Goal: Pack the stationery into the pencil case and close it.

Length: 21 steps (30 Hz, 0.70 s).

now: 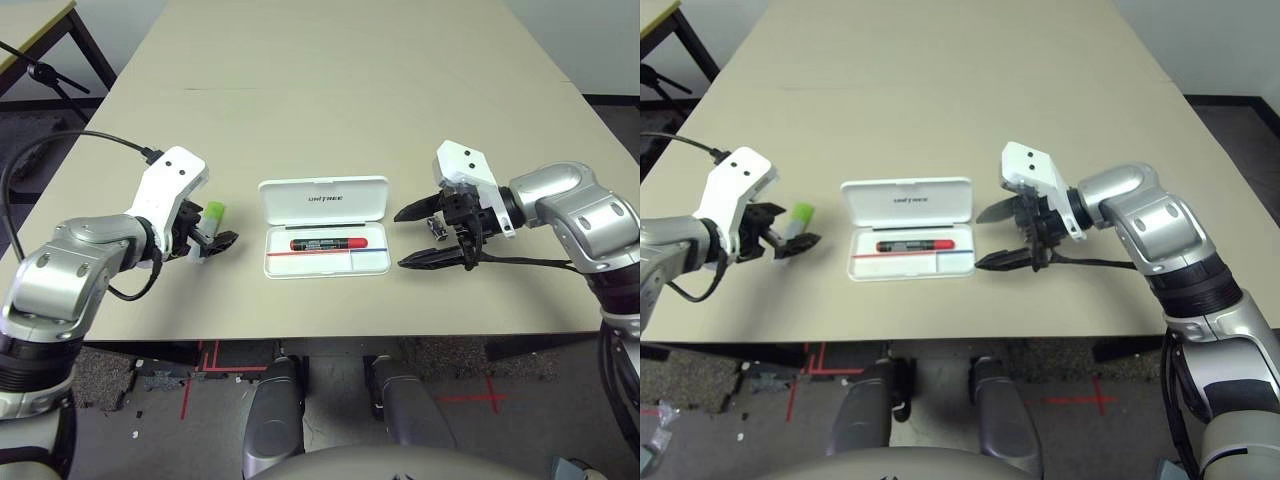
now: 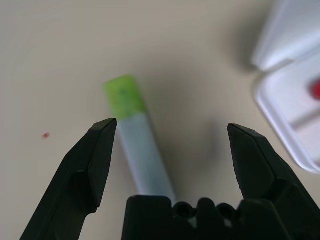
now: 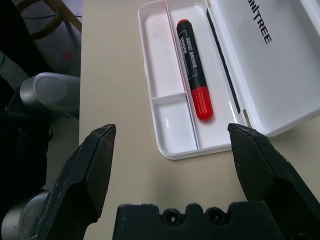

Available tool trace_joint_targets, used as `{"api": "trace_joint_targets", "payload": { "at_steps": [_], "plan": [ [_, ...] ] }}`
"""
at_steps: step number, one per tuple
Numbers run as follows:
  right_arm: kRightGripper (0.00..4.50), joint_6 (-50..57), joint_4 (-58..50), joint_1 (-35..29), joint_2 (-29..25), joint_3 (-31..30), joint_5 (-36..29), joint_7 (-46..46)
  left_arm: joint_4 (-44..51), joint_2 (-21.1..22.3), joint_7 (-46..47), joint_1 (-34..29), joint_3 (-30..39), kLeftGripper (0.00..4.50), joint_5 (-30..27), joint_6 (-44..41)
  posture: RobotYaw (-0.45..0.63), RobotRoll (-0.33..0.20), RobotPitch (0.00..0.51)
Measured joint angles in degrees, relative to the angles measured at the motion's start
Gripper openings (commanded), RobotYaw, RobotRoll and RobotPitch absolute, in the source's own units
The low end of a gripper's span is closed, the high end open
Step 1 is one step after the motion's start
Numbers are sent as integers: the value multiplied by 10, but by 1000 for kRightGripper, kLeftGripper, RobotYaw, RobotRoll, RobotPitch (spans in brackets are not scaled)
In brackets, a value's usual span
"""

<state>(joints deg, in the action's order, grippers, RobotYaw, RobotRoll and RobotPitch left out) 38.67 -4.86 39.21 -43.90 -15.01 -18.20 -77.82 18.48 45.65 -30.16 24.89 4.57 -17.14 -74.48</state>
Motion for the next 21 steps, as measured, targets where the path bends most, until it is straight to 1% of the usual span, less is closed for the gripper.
{"api": "trace_joint_targets", "payload": {
  "at_steps": [2,4,7,17,19,21],
  "plan": [
    [4457,-1,-1,0,0,0,0,5,-34,-10,32,8,0,4500,16,-13,54,0,180],
    [4457,-1,-6,-3,0,0,0,10,-59,-26,51,9,5,4500,21,-24,49,0,179],
    [4457,1,-19,-4,4,0,-1,16,-66,-44,60,12,6,4500,20,-34,44,0,179],
    [4457,2,-31,-17,4,-1,-1,29,-93,-54,68,14,6,4500,18,-33,31,0,177],
    [4500,2,-31,-17,4,-1,-1,30,-96,-54,68,14,6,4102,17,-31,31,0,176],
    [4500,1,-32,-17,4,-1,-1,31,-97,-57,65,14,5,3504,13,-30,32,0,176]
  ]
}}
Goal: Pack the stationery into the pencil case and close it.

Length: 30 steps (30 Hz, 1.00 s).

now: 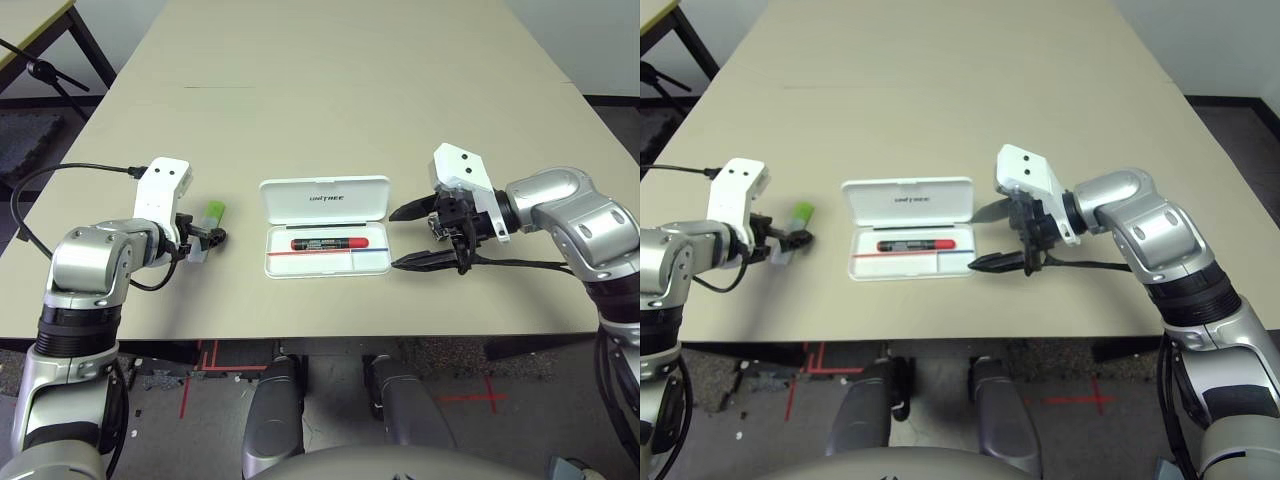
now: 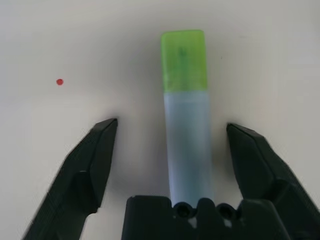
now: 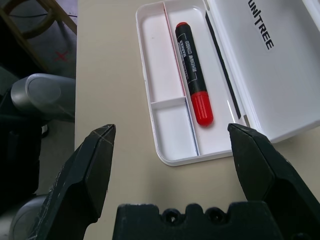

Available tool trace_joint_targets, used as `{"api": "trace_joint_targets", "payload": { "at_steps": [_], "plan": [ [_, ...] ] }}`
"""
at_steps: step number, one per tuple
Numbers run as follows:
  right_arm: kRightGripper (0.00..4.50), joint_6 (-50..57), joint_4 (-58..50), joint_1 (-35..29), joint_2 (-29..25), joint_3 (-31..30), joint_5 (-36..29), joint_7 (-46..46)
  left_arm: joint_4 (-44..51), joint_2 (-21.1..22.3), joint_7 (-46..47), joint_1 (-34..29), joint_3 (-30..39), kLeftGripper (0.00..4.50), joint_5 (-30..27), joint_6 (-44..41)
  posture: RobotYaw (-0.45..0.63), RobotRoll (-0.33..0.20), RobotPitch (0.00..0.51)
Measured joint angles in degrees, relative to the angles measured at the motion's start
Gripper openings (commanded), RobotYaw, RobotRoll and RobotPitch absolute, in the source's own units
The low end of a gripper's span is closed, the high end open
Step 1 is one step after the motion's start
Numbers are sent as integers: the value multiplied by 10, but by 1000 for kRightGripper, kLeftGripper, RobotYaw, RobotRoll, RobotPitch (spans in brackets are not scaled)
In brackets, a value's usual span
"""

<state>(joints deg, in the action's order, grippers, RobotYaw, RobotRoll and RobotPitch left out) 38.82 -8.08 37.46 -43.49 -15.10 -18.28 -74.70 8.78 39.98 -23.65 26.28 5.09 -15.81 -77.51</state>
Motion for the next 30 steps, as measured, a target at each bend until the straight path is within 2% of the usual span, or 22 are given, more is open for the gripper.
{"api": "trace_joint_targets", "payload": {
  "at_steps": [6,7,11,16,21,24,30],
  "plan": [
    [4500,-3,-3,0,0,0,1,5,0,6,-8,-3,-7,1200,-5,10,40,0,174],
    [4500,-5,-3,0,1,0,1,6,0,14,-11,-6,-8,1081,-5,15,42,0,173],
    [4500,-9,-2,0,1,-1,3,7,-1,66,-45,-32,-13,1085,-4,58,45,0,174],
    [4500,-9,1,2,7,-6,4,10,2,160,-157,-114,-4,1085,-13,196,50,0,174],
    [4500,-13,7,4,11,-8,7,11,18,220,-279,-193,41,1085,-37,310,63,0,173],
    [4500,-19,15,4,9,-11,9,10,45,236,-361,-228,83,1085,-72,366,67,0,173],
    [4500,-27,20,4,7,-19,20,5,127,243,-402,-199,103,1085,-135,362,72,0,172]
  ]
}}
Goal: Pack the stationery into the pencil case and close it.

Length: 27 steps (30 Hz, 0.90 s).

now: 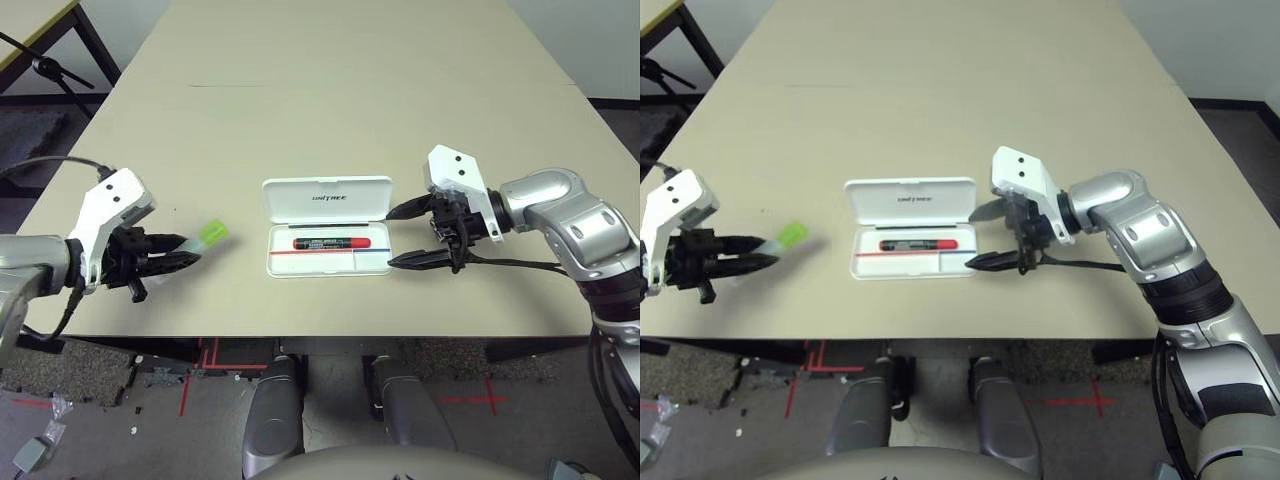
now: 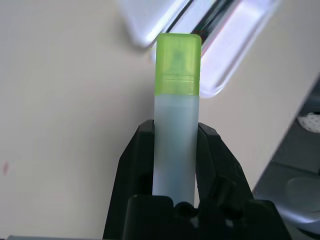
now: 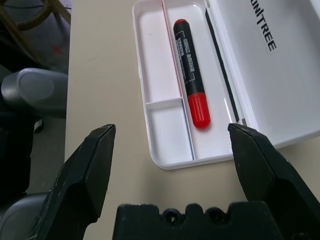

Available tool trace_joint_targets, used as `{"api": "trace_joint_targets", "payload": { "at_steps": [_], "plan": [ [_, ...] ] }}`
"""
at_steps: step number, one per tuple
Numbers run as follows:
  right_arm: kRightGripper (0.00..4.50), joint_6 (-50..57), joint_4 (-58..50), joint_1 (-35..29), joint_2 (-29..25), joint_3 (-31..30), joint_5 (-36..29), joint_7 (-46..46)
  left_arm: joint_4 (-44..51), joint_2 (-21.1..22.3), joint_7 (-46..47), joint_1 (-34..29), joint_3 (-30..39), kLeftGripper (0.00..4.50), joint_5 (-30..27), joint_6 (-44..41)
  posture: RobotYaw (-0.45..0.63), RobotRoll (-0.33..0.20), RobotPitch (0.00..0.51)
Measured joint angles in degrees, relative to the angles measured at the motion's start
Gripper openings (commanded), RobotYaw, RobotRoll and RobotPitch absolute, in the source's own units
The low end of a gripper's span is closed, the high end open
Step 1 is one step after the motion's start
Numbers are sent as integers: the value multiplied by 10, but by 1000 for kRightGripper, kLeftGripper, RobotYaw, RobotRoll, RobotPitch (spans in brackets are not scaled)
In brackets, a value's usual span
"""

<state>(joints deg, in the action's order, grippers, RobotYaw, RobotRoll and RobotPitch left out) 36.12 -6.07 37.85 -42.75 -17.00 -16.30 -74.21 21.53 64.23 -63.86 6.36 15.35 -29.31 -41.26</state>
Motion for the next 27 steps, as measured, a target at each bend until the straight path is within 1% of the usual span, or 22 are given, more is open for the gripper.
{"api": "trace_joint_targets", "payload": {
  "at_steps": [3,7,10,11,15,18,22,27],
  "plan": [
    [4500,-1,6,0,-9,-3,5,-7,31,-4,1,38,-36,1085,-9,-14,65,0,170],
    [4500,-1,9,-1,-21,-5,8,-19,48,-29,1,88,-128,1085,-3,-17,52,0,169],
    [4500,-1,10,-3,-30,-5,8,-22,47,-47,2,128,-177,1085,5,-19,41,0,169],
    [4500,-1,9,-5,-34,-4,8,-23,47,-54,2,148,-194,1085,11,-19,38,0,169],
    [4500,1,8,-12,-41,-3,8,-23,32,-73,0,195,-254,1085,45,-6,21,0,169],
    [4500,4,6,-13,-43,-3,8,-22,15,-82,-6,217,-293,1085,74,8,8,0,169],
    [4500,9,-2,-16,-45,-2,8,-17,-7,-110,-11,248,-334,1085,107,21,-7,0,171],
    [4500,15,-9,-27,-51,-1,7,-12,-40,-150,-11,267,-368,1085,133,31,-16,0,172]
  ]
}}
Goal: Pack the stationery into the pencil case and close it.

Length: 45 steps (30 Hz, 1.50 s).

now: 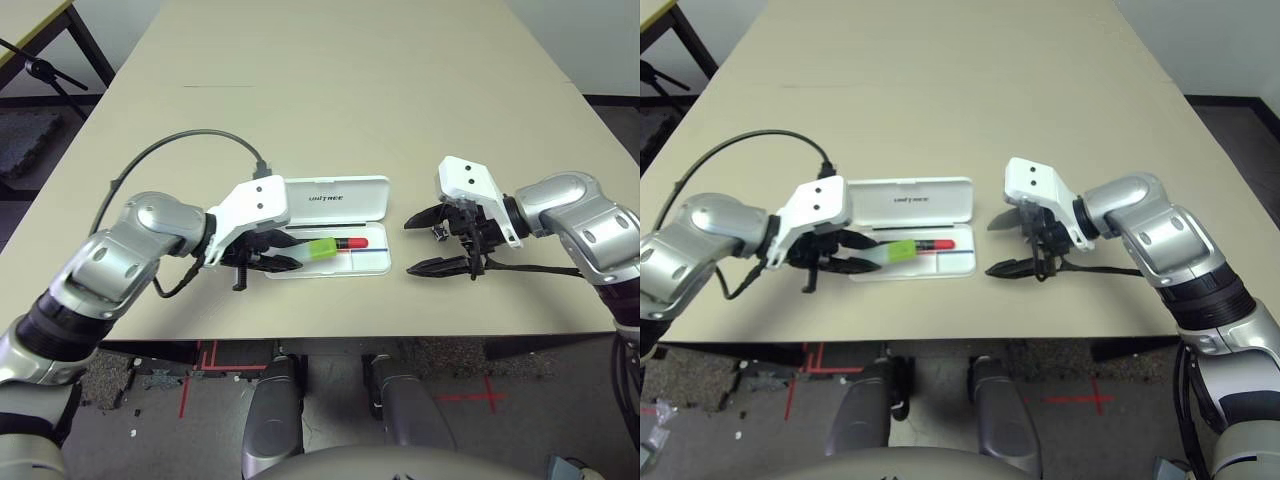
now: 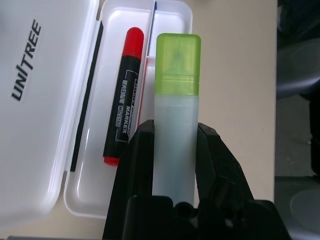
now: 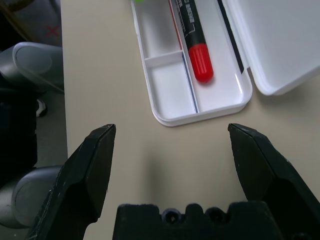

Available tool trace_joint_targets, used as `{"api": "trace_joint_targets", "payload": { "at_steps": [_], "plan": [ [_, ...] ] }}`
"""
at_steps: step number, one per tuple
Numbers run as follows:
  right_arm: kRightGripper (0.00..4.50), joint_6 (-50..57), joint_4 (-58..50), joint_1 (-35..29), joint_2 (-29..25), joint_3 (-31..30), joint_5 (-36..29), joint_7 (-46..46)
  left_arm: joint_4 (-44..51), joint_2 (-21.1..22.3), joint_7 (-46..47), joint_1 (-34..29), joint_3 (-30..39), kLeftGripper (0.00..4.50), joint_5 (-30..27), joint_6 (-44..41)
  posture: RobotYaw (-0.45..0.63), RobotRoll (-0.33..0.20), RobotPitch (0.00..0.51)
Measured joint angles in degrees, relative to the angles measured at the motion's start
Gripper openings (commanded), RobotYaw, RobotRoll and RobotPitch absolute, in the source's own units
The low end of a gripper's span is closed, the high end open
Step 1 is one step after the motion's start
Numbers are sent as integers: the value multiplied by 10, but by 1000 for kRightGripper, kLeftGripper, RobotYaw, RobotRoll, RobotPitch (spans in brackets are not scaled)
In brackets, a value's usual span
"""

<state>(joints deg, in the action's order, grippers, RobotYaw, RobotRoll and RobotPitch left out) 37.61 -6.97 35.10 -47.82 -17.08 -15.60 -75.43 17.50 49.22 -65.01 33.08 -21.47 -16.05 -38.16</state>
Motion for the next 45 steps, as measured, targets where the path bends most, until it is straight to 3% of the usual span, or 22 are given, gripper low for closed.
{"api": "trace_joint_targets", "payload": {
  "at_steps": [12,13,20,26,37,41,45],
  "plan": [
    [4500,4,-16,-9,-5,0,0,13,-36,-36,-9,14,-35,1085,50,20,-27,0,173],
    [4500,4,-16,-9,-5,0,-1,14,-40,-36,-9,15,-35,1829,52,20,-30,0,173],
    [4500,4,-19,-11,-5,0,-1,17,-45,-36,-15,17,-34,4405,63,20,-27,0,170],
    [4500,3,-19,-11,-5,1,-1,18,-24,-26,-24,18,-18,4461,58,20,-27,0,166],
    [4500,19,-19,-24,-10,36,-13,36,47,64,-49,-25,120,4461,-14,9,-26,0,169],
    [4500,78,-22,-23,0,61,-14,97,54,76,-48,-35,143,4461,-26,7,-28,0,171],
    [4500,208,-24,-2,60,113,-15,218,57,76,-46,-45,143,4461,-28,7,-43,0,174]
  ]
}}
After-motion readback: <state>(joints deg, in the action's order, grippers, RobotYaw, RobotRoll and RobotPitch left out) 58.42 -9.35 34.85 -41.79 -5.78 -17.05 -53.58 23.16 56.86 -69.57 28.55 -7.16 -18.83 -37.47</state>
